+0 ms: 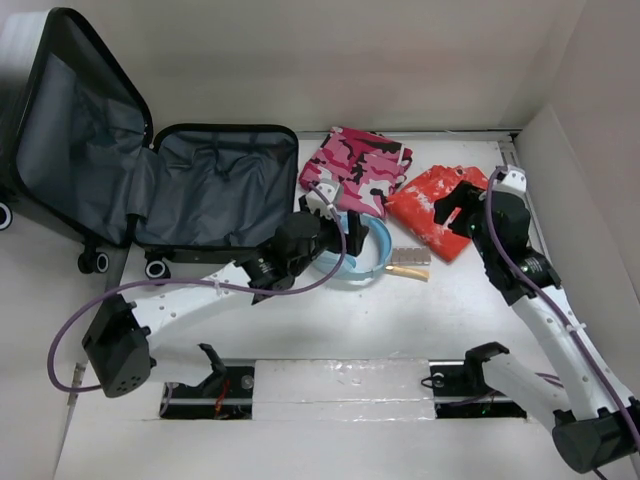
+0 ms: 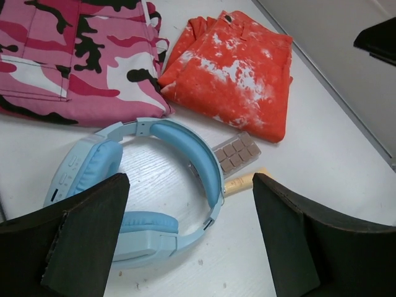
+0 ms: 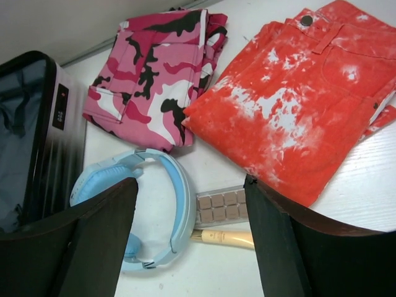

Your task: Pack the luggage

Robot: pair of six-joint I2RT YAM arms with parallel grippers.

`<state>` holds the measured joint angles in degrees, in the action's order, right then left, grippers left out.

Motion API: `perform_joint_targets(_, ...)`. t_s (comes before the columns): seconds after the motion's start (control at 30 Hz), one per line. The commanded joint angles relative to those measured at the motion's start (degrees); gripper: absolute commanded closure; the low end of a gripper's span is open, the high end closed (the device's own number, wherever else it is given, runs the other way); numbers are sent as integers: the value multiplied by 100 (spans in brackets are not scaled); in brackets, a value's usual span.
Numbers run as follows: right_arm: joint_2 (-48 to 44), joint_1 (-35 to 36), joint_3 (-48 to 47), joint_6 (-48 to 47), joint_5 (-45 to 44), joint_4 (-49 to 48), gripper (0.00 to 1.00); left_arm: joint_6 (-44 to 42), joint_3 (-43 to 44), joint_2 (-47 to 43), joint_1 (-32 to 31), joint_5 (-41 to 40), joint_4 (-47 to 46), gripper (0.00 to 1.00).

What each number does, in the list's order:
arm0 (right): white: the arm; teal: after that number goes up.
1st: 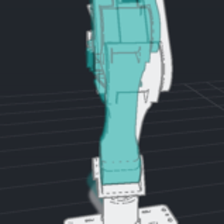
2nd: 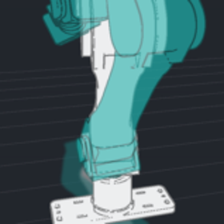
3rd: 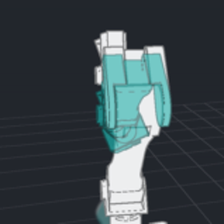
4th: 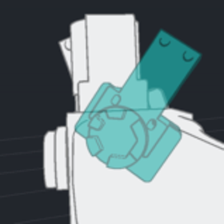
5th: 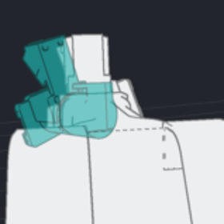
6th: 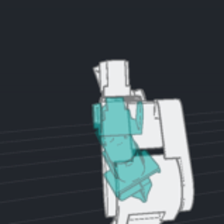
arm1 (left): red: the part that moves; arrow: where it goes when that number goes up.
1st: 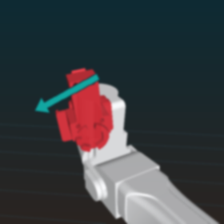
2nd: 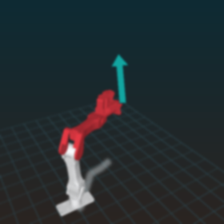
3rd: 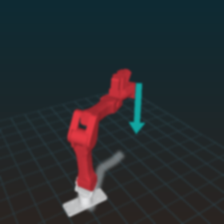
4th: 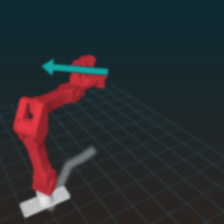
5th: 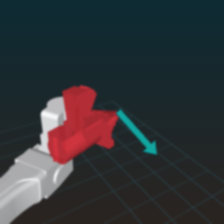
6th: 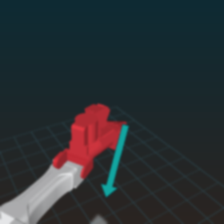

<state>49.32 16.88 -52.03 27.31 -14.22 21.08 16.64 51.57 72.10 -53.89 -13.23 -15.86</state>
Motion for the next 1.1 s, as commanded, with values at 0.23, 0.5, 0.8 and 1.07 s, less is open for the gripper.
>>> perform_joint_targets(0.23,157,-27,-1107,20,76,-218,75,-364,1012,1339,-314,199,355,46)
perform_joint_targets(0.5,227,-80,-897,20,331,-394,59,-1013,2593,3221,-772,-864,1425,42)
perform_joint_targets(0.8,280,-80,-572,-33,508,-455,48,-909,3288,4312,-772,-989,1568,47)
perform_joint_targets(1.07,166,-80,-457,-86,560,-456,48,-803,3342,4700,-720,-742,1638,96)
